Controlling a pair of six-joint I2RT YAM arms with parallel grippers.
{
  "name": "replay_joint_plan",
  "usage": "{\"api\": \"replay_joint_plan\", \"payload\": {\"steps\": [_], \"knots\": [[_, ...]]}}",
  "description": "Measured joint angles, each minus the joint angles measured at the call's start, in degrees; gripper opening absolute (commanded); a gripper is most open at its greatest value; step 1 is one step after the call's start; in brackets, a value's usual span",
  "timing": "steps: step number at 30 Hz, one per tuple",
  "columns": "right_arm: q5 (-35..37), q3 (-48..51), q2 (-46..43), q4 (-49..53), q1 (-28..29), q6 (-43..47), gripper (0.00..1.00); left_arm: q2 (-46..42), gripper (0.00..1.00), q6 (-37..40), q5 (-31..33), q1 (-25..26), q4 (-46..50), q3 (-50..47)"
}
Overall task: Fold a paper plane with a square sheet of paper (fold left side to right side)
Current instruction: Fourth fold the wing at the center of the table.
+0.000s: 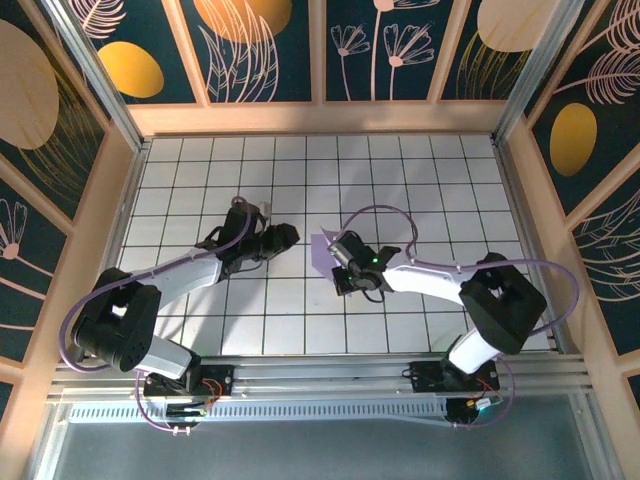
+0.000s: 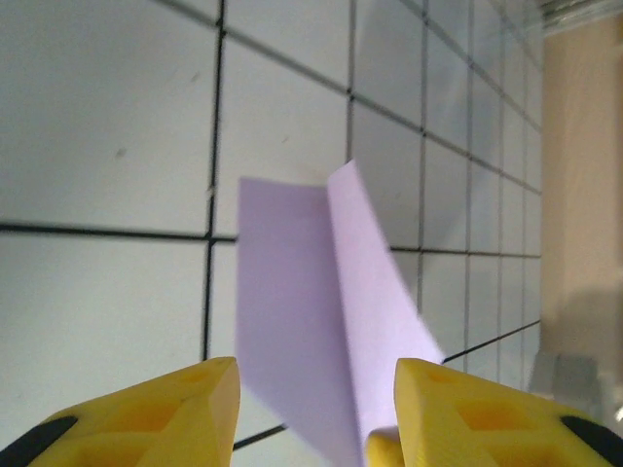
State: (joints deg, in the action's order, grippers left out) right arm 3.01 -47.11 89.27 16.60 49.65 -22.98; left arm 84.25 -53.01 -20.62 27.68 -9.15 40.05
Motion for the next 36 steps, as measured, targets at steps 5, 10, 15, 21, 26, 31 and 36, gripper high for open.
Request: {"api": "replay_joint_plan", "payload": {"steps": [5, 10, 15, 21, 26, 31, 36], "knots": [[-10.3, 3.5, -0.4, -3.3, -3.9, 0.2, 0.00, 0.5, 0.43, 0.1, -2.0, 0.3, -0.1, -3.0], [-17.0, 5.8, -0.4, -6.5, -5.9, 0.2, 0.00, 2.0, 0.43, 0.1, -3.4, 2.2, -1.1, -3.0], [-21.8, 7.8, -0.4, -9.5, -7.8, 0.2, 0.00, 4.6, 0.42, 0.0, -4.3, 4.7, -1.3, -1.9], [-25.7, 9.6, -0.4, -12.2, -9.9, 0.2, 0.00, 8.9, 0.42, -0.7, -4.9, 7.9, -2.4, 0.2], [-27.5, 10.5, -0.4, -13.4, -10.7, 0.2, 0.00, 12.3, 0.41, -1.7, -5.0, 9.4, -4.1, 2.4], [-28.6, 10.5, -0.4, -13.9, -11.0, 0.2, 0.00, 16.2, 0.41, -2.4, -5.1, 10.2, -4.8, 5.4], [-28.8, 10.5, -0.4, -14.0, -11.0, 0.2, 0.00, 19.5, 0.41, -2.8, -5.1, 10.6, -4.7, 7.4]]}}
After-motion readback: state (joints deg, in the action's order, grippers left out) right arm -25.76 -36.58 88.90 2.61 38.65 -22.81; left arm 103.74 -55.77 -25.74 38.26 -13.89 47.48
